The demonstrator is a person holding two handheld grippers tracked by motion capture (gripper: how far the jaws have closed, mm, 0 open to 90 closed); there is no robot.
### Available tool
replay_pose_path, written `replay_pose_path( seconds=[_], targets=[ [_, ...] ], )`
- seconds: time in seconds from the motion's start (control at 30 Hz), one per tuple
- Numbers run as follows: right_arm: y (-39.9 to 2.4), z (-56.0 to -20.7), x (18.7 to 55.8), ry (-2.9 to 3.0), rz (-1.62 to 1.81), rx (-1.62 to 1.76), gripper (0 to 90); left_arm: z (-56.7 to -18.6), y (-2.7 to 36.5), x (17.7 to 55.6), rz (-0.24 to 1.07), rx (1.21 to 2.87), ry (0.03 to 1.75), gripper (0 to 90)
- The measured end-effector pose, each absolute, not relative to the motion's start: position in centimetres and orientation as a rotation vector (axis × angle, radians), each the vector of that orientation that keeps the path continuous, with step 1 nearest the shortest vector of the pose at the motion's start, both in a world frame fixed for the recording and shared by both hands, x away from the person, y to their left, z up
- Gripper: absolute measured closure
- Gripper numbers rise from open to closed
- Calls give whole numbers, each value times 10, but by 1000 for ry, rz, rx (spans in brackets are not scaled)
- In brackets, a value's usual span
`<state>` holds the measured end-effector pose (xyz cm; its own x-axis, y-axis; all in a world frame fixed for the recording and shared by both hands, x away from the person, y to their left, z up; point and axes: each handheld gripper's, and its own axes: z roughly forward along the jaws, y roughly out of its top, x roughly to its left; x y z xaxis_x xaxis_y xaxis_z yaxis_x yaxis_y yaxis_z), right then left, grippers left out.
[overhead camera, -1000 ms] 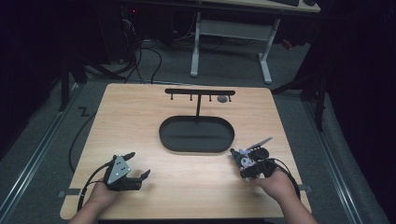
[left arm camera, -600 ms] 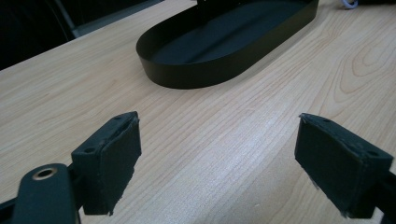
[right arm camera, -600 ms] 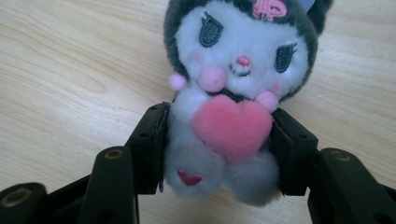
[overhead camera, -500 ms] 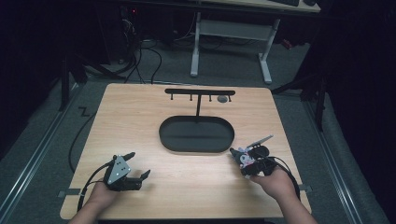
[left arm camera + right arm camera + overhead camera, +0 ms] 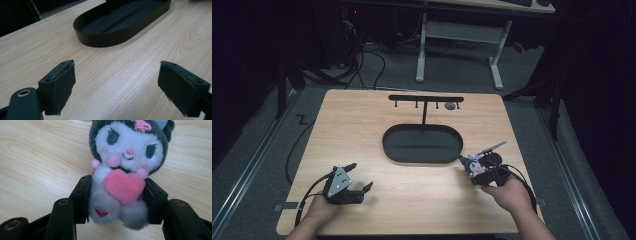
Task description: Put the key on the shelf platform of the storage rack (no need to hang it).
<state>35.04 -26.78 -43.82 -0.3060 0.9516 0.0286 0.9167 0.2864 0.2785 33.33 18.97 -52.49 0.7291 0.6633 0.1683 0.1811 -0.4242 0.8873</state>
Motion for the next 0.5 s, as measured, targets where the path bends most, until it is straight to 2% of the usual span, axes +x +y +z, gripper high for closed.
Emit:
replay_pose_path(
  seconds=[0.5],
  targets=[
    [-249, -419, 363, 2410, 409, 1686, 485, -525, 190, 333, 631, 1970, 645, 154]
  ],
)
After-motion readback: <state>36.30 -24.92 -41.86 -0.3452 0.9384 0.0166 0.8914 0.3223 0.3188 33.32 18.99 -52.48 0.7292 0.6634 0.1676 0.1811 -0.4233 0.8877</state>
